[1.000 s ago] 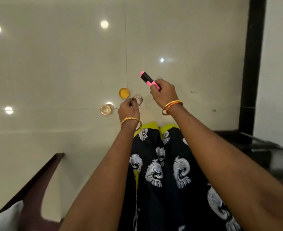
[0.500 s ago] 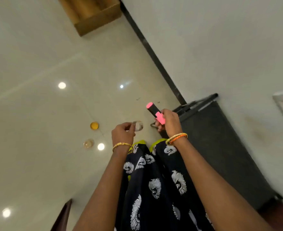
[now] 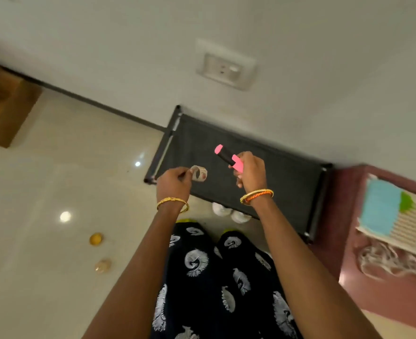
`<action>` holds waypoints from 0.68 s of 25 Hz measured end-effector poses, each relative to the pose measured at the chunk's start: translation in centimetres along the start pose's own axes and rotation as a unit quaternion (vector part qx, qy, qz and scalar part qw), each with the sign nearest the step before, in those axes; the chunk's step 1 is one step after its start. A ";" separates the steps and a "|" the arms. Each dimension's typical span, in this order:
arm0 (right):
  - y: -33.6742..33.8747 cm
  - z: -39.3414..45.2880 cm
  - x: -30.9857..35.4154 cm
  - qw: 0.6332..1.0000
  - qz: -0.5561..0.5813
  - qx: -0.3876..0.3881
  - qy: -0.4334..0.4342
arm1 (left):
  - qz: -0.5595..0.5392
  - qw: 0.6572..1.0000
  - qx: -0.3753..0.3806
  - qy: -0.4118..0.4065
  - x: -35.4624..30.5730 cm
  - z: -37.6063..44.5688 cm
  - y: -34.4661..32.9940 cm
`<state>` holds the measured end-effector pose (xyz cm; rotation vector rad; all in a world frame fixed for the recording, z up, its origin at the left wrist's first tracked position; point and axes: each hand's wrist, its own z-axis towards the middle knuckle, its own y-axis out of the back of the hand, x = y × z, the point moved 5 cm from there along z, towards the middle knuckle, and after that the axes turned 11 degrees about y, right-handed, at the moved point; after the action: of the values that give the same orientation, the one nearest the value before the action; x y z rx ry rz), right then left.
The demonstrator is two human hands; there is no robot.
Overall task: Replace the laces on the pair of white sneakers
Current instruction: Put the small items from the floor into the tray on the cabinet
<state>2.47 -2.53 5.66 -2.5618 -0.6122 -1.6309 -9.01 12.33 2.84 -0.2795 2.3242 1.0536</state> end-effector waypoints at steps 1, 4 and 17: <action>3.1 -0.2 -0.5 1.000 0.012 -0.018 0.002 | 0.011 1.000 0.019 -0.022 -1.9 -1.2 -2.1; 12.5 -1.3 -2.6 0.995 0.054 -0.089 0.001 | 0.037 0.993 0.075 -0.086 -7.1 -5.7 -8.1; 41.4 -4.5 -14.5 0.861 0.274 -0.426 -0.037 | 0.233 0.908 0.241 -0.253 -19.1 -21.5 -33.2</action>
<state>7.72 -46.19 2.10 -2.8693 1.0089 -1.8070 11.28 -26.59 4.47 0.6923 2.1035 0.6051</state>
